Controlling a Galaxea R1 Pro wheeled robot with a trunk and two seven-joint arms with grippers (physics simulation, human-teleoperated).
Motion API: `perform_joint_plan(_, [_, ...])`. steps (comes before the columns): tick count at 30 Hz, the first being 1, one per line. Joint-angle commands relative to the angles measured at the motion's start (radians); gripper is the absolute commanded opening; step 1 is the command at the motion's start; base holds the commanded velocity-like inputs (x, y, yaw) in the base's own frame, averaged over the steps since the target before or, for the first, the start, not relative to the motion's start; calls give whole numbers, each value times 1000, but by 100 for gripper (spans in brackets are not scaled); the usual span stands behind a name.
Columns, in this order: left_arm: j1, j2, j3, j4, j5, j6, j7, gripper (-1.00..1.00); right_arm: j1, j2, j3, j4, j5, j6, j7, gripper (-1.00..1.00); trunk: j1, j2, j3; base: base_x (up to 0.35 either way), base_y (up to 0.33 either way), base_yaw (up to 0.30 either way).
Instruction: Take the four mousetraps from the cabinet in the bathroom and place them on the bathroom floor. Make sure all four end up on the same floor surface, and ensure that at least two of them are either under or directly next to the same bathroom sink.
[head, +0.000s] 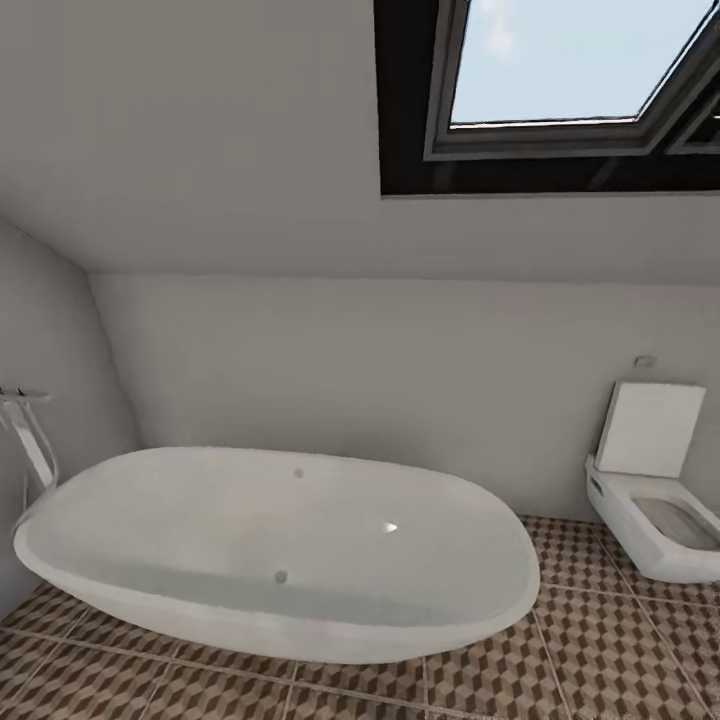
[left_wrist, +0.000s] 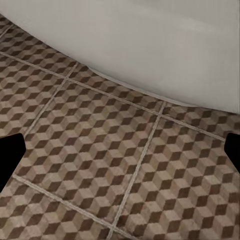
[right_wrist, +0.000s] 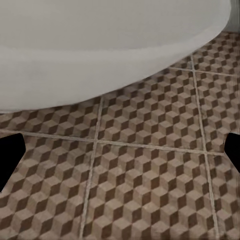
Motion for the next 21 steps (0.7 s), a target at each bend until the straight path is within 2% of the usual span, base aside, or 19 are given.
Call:
perform_joint_plan(1, [-1, 0, -9, 3, 4, -4, 1, 100, -1, 0, 1, 2, 4, -3, -6, 100, 0, -1, 0, 0, 0, -300])
perform_joint_plan(21, [-1, 0, -9, 3, 4, -13, 2, 100, -1, 0, 1, 2, 6, -3, -6, 100, 0, -1, 0, 0, 0, -300])
